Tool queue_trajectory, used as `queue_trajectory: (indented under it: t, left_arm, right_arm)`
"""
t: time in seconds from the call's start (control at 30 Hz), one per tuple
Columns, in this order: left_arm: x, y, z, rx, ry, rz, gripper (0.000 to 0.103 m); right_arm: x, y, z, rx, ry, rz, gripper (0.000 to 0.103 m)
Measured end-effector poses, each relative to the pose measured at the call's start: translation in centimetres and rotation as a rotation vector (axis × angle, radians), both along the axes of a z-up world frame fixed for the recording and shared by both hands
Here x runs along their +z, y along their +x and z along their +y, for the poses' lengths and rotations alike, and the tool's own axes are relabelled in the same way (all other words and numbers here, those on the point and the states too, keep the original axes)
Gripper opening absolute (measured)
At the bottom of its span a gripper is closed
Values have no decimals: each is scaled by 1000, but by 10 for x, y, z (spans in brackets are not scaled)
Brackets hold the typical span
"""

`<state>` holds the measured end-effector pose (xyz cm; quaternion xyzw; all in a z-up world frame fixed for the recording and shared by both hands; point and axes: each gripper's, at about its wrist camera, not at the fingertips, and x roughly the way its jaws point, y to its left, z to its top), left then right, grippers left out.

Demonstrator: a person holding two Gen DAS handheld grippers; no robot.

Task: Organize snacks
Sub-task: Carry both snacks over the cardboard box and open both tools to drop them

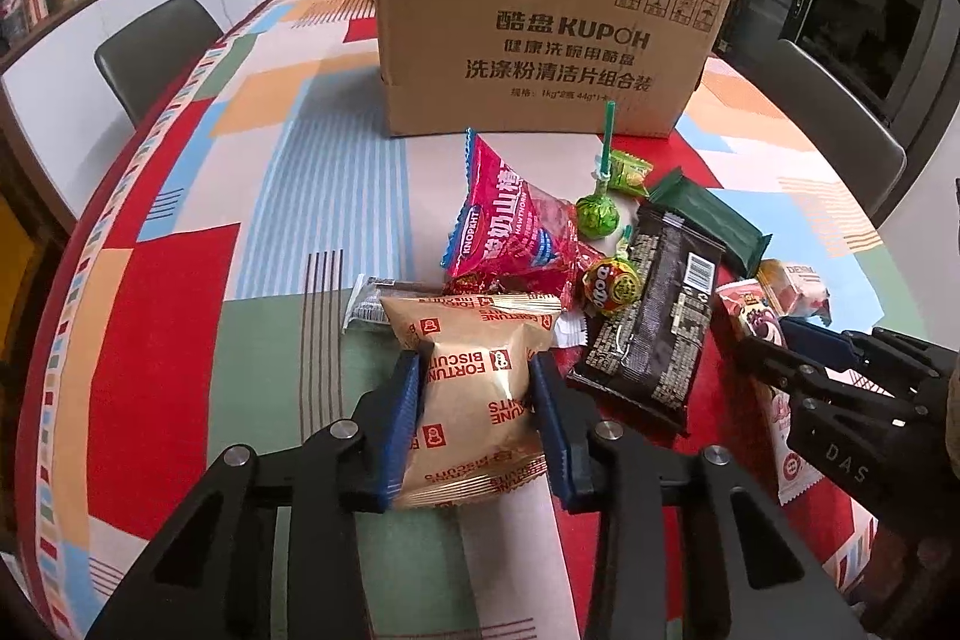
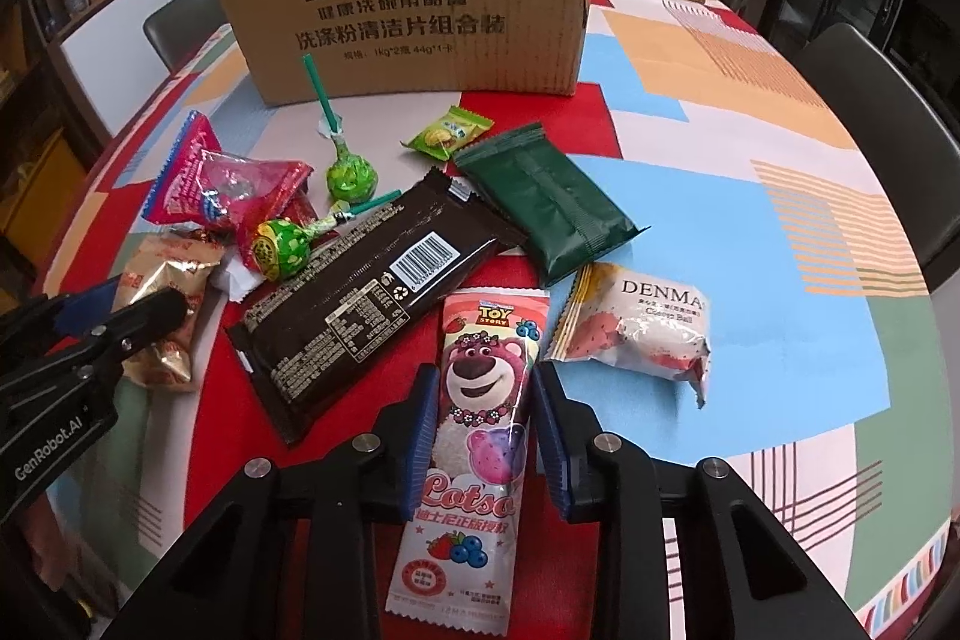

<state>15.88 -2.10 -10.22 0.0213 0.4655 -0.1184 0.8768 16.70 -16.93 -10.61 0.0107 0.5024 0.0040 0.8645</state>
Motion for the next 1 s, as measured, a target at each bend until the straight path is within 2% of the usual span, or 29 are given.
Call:
queue_trajectory:
  t: [0.5, 0.63, 1.0]
  left_arm:
    - [51, -27, -4, -14, -11, -150, 37]
    - [67, -25, -4, -15, -28, -193, 37]
    - [112, 1, -7, -13, -8, -364, 37]
  right_arm:
    - [44, -22, 8, 68, 12, -153, 32]
    - [56, -19, 8, 99, 42, -176, 32]
    - [106, 10, 7, 129, 73, -328, 32]
